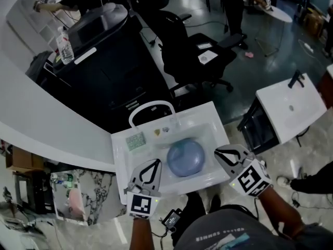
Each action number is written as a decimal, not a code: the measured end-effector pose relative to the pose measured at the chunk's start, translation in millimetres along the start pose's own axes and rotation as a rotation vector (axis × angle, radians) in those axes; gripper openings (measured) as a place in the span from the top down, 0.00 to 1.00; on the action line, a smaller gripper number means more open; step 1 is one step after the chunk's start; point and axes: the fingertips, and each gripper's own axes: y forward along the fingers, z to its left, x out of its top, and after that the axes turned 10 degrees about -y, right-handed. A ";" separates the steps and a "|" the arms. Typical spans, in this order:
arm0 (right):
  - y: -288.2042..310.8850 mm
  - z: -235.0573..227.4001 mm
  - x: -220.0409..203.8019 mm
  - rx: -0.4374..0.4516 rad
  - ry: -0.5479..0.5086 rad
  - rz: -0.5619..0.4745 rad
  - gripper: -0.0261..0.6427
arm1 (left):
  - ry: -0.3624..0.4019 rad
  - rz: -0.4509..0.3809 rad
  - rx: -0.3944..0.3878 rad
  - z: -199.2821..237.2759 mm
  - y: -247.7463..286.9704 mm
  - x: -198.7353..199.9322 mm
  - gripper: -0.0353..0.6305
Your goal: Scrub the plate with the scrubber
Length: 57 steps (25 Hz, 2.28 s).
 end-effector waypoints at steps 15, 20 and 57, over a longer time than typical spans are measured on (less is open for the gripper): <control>96.9 -2.8 -10.3 0.082 0.044 0.061 0.91 | -0.008 0.182 0.062 85.4 30.0 -96.1 0.94; 127.6 3.6 -17.4 0.111 0.057 0.089 0.91 | -0.006 0.247 0.082 111.8 37.6 -135.3 0.85; 267.7 37.6 -135.5 0.179 0.178 0.355 0.91 | 0.228 0.566 0.138 204.9 105.3 -347.9 0.70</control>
